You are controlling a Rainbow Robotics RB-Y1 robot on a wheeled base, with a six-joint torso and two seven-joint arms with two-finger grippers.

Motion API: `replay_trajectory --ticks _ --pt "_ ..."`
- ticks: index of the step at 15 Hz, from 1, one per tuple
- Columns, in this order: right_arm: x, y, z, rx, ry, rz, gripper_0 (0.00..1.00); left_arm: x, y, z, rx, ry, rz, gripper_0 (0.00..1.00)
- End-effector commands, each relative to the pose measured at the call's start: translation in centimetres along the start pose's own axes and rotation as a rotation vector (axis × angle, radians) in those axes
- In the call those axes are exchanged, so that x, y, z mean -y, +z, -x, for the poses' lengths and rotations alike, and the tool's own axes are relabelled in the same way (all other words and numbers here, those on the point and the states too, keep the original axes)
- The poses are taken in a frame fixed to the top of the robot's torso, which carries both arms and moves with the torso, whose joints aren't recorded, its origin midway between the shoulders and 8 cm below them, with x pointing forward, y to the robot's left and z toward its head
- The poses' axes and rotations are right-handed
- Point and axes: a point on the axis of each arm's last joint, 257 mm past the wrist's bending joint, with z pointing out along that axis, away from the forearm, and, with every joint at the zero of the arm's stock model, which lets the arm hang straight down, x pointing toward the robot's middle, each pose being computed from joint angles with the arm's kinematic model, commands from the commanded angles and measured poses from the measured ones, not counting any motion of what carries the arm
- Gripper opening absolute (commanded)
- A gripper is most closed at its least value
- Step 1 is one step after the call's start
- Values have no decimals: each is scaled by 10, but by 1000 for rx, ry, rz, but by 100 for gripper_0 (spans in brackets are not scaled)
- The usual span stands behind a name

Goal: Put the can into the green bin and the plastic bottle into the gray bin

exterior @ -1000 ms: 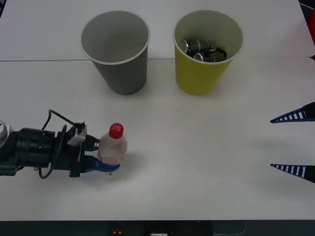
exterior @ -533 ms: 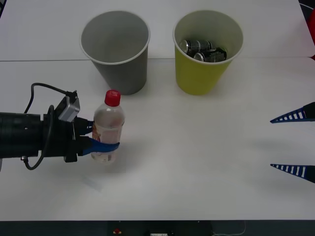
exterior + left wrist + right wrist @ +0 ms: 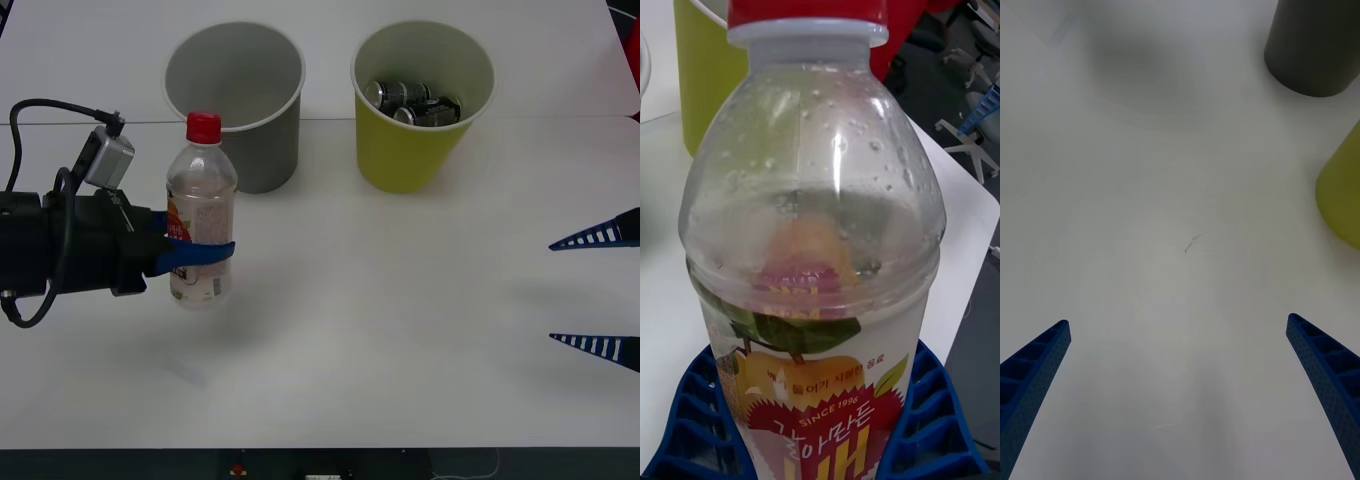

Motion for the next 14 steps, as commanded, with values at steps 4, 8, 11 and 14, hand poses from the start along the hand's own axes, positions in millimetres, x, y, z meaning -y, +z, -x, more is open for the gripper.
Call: replay_trajectory --ticks 4,8,11,14 --pt "0 0 0 0 0 0 100 -17 -16 45 54 13 98 0" --pt "0 0 0 0 0 0 100 -34 -9 92 102 35 89 0" --pt "0 0 0 0 0 0 100 -59 -1 126 117 61 116 0" --pt "0 0 0 0 0 0 100 -92 3 159 117 125 198 0"
